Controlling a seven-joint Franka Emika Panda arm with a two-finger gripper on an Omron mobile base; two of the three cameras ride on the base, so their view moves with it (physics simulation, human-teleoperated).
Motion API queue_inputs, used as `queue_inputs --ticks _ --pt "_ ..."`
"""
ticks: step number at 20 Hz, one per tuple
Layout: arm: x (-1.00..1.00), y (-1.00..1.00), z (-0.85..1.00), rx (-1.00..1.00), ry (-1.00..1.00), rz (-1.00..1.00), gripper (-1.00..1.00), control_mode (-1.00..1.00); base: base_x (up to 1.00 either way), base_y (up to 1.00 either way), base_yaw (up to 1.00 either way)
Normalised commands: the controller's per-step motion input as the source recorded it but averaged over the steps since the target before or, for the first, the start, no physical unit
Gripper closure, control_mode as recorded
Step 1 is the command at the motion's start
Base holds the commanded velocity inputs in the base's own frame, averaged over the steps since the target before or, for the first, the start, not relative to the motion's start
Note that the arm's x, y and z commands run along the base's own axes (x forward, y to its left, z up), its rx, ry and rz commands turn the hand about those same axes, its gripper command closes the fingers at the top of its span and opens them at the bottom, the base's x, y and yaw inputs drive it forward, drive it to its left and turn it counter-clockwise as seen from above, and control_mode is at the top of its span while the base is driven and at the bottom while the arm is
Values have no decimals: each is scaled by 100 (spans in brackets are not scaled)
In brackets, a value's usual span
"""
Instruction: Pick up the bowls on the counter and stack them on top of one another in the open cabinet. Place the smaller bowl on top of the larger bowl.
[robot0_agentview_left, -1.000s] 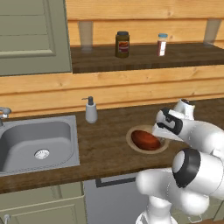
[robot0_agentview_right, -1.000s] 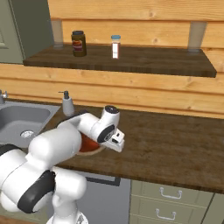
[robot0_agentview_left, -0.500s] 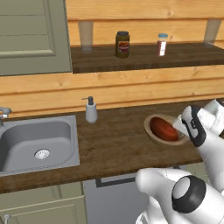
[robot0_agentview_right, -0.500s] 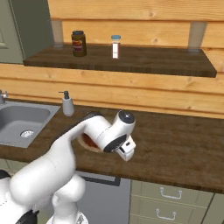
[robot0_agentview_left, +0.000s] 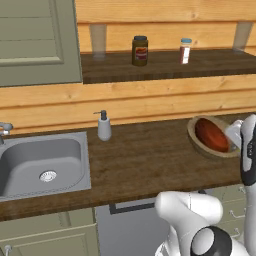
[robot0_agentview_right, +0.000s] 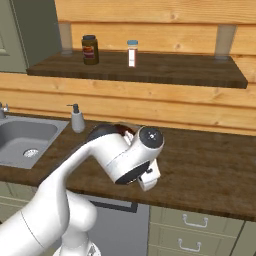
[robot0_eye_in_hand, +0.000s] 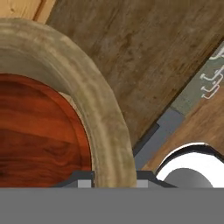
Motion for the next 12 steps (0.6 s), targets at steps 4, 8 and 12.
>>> queue_inputs --ticks 4,8,12 --pt "-56 -17 94 2 0 -14 100 -100 0 0 0" --pt "-50 -4 99 1 -1 -11 100 -100 0 0 0" --pt "-43 0 90 1 -3 -12 100 -100 0 0 0"
